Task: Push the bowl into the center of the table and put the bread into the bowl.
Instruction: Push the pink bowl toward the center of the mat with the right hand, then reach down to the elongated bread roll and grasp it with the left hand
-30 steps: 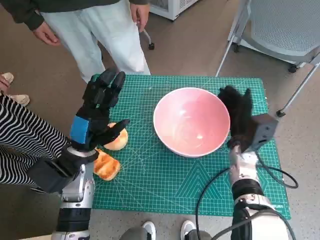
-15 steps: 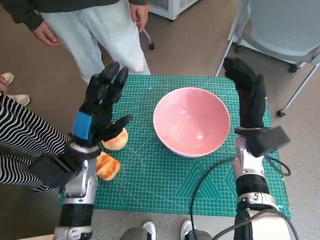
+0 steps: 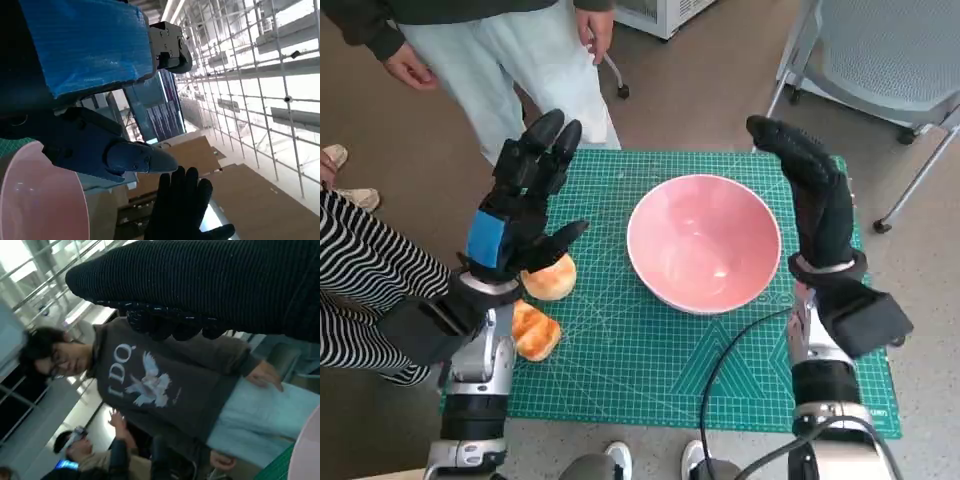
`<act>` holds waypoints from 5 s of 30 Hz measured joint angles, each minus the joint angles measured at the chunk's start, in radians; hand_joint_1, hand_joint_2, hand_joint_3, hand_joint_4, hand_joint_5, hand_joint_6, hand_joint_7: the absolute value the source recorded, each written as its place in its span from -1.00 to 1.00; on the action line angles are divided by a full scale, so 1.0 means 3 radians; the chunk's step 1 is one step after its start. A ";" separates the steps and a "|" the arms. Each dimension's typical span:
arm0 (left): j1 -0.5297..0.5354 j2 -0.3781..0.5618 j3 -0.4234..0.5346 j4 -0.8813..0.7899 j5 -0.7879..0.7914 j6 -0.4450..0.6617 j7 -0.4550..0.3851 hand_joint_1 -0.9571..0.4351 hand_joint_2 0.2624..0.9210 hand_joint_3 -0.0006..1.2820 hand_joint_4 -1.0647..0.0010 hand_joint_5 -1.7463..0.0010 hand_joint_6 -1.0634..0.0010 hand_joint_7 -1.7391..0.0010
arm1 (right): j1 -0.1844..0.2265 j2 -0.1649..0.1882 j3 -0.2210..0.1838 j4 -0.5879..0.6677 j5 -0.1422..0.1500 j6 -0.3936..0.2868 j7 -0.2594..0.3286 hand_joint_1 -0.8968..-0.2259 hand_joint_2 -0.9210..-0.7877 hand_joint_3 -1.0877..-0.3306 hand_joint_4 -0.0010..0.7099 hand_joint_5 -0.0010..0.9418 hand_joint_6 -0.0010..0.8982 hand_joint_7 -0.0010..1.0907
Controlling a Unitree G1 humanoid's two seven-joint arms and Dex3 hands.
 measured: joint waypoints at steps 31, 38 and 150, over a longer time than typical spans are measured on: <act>0.0542 0.2098 0.0563 -0.0614 0.0522 0.0815 -0.0600 -0.14 0.56 -1.00 0.78 1.00 0.68 0.73 | 0.0121 0.0019 0.0074 -0.0221 -0.0037 0.0071 -0.0079 -0.45 -1.00 -0.04 -0.57 -1.00 -1.00 0.12; 0.0771 0.2351 0.0569 -0.0842 0.0661 0.1014 -0.0736 -0.11 0.56 -1.00 0.77 1.00 0.59 0.82 | 0.0122 0.0025 0.0081 -0.0221 -0.0087 0.0083 -0.0122 -0.42 -1.00 -0.05 -0.57 -1.00 -1.00 0.11; 0.0931 0.2074 -0.1005 -0.0423 0.2794 0.0659 0.0219 0.38 0.80 -0.96 -0.06 0.83 -0.06 0.63 | 0.0251 0.0005 0.0068 -0.0435 0.0011 0.0346 -0.0040 -0.39 -1.00 -0.04 -0.55 -0.99 -1.00 0.12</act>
